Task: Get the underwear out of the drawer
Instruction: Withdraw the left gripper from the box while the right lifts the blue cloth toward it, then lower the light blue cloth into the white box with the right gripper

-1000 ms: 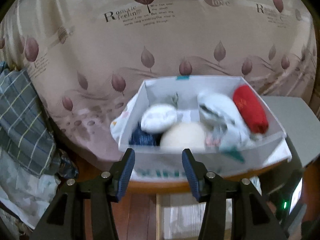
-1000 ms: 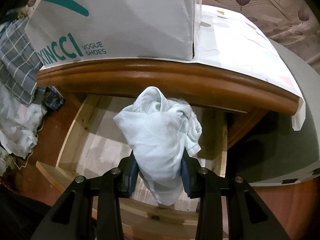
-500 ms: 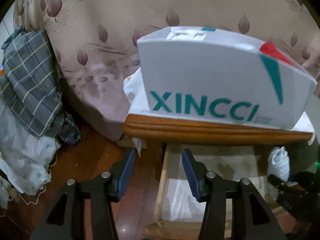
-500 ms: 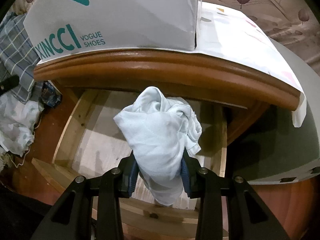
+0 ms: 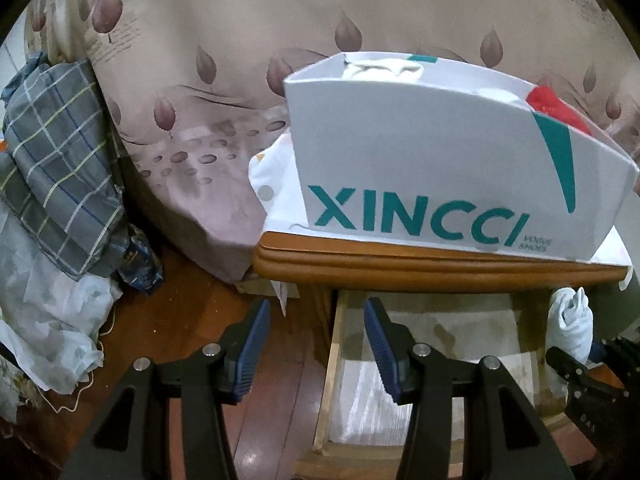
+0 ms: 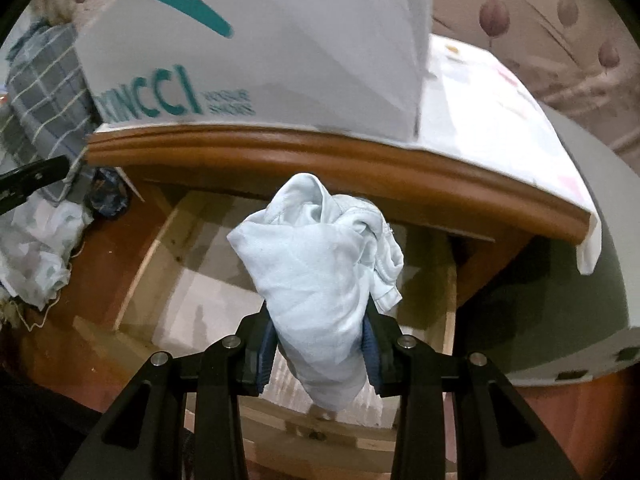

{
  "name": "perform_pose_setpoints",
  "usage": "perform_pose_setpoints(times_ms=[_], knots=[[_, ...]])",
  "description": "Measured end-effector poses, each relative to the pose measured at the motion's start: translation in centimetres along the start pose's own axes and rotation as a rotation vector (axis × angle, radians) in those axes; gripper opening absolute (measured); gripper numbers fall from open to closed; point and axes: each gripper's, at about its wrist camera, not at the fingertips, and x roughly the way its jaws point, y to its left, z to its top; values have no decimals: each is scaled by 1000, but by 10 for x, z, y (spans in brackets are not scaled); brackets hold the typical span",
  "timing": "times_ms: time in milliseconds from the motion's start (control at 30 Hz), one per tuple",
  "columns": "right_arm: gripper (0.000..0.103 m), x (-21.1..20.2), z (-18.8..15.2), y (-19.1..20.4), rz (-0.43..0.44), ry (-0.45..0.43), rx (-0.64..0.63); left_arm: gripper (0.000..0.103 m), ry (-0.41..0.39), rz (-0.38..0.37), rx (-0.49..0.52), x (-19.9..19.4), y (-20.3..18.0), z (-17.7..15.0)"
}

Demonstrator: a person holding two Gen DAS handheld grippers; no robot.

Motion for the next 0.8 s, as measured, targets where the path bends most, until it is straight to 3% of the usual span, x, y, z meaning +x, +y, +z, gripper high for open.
perform_pose_setpoints(times_ms=[167,433,800], knots=[[34,-14,3,-1,45,-27,11,50,-2,5,-36,-2,11,5],[34,-47,14,4,28,-29,5,50,17,-14,-74,0,23,9],[34,-123,59,12,35,-136,-42,50,16,-10,-87,-4,28,8]])
